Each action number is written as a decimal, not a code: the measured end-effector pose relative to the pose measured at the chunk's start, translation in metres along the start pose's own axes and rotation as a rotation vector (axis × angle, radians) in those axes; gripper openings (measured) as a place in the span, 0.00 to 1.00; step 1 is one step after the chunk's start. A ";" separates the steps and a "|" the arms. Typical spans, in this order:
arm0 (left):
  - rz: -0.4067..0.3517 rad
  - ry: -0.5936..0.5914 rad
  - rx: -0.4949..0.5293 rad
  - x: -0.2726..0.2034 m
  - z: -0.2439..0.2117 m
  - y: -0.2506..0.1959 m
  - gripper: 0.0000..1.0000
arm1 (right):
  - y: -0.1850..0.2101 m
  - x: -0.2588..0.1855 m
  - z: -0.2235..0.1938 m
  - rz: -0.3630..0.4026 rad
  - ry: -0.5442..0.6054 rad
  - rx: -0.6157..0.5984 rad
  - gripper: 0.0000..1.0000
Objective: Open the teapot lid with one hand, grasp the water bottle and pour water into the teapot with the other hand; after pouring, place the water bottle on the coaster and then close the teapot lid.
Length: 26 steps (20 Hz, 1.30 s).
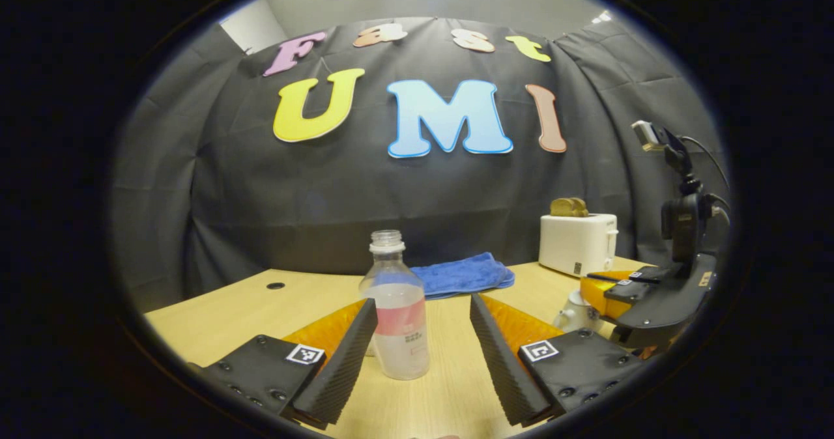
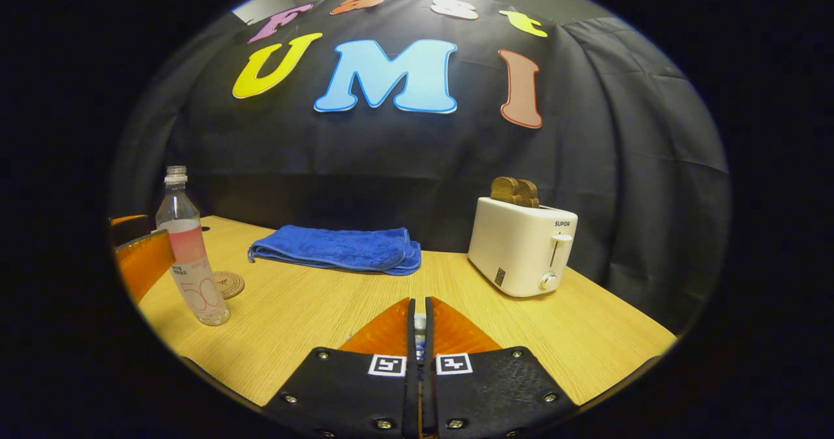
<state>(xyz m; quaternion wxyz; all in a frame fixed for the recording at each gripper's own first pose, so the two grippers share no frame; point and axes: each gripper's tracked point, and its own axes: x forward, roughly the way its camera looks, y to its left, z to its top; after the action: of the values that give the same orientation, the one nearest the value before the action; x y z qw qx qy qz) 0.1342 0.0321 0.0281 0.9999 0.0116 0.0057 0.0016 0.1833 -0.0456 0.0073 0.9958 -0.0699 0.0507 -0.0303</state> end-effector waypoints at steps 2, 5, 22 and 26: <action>0.015 0.004 0.009 0.001 -0.003 0.003 1.00 | 0.000 0.000 0.000 0.004 -0.002 0.001 0.02; 0.008 0.005 0.017 0.010 -0.006 0.004 0.99 | 0.000 -0.001 0.001 0.006 -0.005 0.001 0.03; 0.014 0.050 0.023 0.063 -0.033 0.024 0.99 | -0.001 -0.005 0.009 0.019 -0.037 0.009 0.03; 0.002 0.057 0.019 0.068 -0.038 0.023 0.94 | -0.005 -0.014 0.021 0.012 -0.077 0.006 0.03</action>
<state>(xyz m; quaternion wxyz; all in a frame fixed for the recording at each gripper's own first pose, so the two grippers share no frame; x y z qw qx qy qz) 0.2014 0.0564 -0.0106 0.9992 0.0208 0.0340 0.0030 0.1715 -0.0472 0.0299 0.9974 -0.0679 0.0125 -0.0217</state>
